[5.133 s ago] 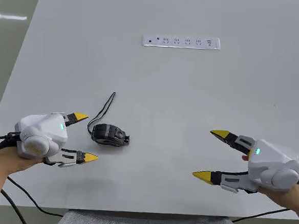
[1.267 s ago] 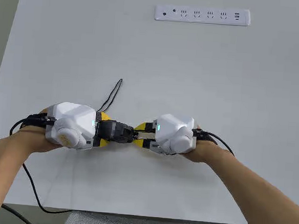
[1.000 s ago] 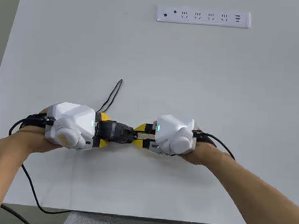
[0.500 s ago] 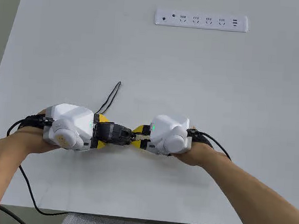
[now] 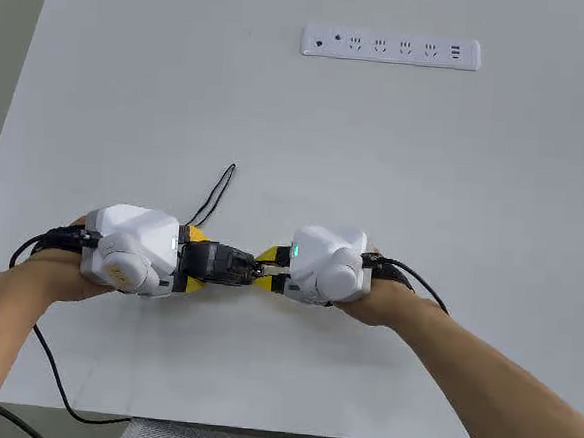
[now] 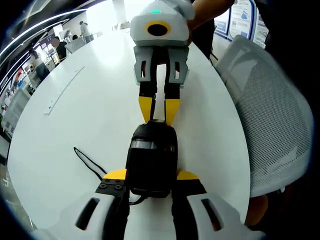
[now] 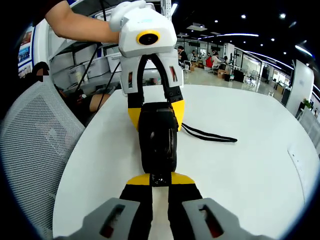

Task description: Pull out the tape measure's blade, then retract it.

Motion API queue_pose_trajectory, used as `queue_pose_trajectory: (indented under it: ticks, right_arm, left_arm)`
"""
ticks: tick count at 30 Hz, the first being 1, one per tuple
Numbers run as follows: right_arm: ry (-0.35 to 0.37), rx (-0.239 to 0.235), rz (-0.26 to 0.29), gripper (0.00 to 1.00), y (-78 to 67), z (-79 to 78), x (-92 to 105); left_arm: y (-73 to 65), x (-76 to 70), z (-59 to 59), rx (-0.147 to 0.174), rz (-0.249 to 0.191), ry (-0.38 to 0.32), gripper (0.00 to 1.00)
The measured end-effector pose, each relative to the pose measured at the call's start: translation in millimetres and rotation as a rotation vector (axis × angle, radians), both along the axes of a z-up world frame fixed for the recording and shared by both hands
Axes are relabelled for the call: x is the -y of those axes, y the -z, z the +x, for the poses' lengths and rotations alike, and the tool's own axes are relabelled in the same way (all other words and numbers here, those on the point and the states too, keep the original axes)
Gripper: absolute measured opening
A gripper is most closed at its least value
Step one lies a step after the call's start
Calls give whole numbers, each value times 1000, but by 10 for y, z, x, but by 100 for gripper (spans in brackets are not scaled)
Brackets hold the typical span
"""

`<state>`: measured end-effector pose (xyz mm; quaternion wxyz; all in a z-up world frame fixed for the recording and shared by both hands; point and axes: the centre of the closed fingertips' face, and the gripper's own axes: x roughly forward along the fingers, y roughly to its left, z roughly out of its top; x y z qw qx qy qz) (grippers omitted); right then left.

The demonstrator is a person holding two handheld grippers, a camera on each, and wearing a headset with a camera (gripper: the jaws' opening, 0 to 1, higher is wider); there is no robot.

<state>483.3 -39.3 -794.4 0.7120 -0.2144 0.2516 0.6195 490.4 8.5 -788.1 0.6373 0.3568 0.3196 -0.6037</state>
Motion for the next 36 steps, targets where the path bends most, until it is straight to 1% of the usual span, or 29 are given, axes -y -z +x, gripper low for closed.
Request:
queue_pose_trajectory:
  ticks: [16, 24, 36]
  right_arm:
    - [-11, 16, -10, 8, -5, -3, 7]
    - [-11, 14, -8, 8, -17, -6, 5]
    - [-13, 21, -16, 8, -22, 9, 80]
  left_arm:
    - [-4, -4, -3, -1, 10, 1, 28]
    - [-4, -12, -4, 1, 11, 2, 28]
    - [-6, -10, 5, 0, 12, 2, 28]
